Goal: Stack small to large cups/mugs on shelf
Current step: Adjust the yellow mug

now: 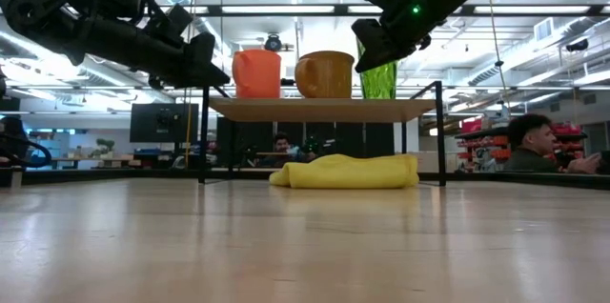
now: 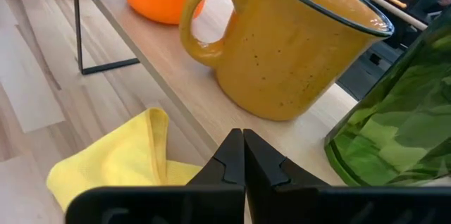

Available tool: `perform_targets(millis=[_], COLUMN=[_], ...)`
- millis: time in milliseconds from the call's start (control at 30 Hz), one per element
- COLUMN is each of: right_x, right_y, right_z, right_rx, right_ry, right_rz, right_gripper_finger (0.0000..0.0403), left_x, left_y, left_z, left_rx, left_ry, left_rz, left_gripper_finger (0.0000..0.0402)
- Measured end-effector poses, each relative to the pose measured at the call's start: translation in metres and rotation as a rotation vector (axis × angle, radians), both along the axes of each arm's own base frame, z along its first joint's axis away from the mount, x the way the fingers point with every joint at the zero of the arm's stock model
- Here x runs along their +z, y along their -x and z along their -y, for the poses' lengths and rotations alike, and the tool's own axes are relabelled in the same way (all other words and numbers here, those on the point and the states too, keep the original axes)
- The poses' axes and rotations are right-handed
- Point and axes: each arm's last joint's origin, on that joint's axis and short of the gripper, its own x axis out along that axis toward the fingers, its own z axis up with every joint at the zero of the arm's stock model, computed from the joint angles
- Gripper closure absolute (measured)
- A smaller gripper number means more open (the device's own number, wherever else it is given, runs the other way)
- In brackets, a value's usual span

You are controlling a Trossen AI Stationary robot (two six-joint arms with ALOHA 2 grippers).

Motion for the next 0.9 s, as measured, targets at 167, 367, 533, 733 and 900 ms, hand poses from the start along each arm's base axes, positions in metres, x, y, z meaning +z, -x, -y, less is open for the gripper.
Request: perform_targets(millis=[167,367,533,733,900], right_x=[0.0,0.0,0.0,0.0,0.0], right_y=[0.0,0.0,0.0,0.0,0.0], right_z=[0.0,0.0,0.0,0.0,0.0], right_rx=[-0.001,0.007,0.007,0.016,0.016], right_ry=[-0.005,-0.01,-0.011,-0.017,-0.017], right_rz=[0.005,0.006,0.006,0.006,0.004], right_gripper_finger=[0.0402,0.0402,0.0402,0.0402,0.0402], left_x=[0.001,0.004,0.005,0.01,0.018], left_y=[0.0,-0.002,-0.003,-0.006,-0.014], left_z=[0.0,0.003,0.006,0.006,0.005], left_rx=[0.001,-0.045,-0.069,-0.048,-0.047], left_ry=[0.003,0.008,-0.001,-0.025,-0.022], left_rz=[0.013,0.052,0.058,0.048,0.002], left_gripper_finger=[0.0308,0.0307,0.0315,0.0322,0.0324])
